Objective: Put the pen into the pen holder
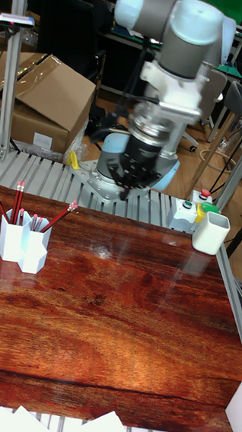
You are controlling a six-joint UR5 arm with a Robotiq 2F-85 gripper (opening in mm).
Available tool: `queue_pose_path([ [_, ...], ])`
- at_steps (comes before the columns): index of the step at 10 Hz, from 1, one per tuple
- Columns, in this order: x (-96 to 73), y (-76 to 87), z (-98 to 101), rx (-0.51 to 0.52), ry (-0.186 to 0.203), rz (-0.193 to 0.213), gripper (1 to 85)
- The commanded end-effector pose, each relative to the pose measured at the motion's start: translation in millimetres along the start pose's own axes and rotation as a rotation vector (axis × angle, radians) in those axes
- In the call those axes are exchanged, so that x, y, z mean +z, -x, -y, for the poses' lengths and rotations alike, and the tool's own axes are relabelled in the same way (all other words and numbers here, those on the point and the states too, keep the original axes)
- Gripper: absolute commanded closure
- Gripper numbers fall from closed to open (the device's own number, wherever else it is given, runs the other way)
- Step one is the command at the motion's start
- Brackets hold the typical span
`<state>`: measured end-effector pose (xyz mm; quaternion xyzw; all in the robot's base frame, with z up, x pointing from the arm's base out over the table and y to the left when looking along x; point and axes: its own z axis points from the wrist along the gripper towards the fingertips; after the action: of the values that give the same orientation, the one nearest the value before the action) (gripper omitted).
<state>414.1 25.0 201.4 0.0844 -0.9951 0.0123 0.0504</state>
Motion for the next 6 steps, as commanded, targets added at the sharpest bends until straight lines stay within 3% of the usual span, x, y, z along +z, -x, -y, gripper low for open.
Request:
queue_pose_path([
  [1,-6.1,11.8,-1.2,0.101,-0.054,-0.029,84.7],
  [4,4.1,13.1,-4.6,0.138,-0.021,-0.026,84.7],
  [6,6.7,15.1,-3.5,0.124,-0.029,-0.026,84.7],
])
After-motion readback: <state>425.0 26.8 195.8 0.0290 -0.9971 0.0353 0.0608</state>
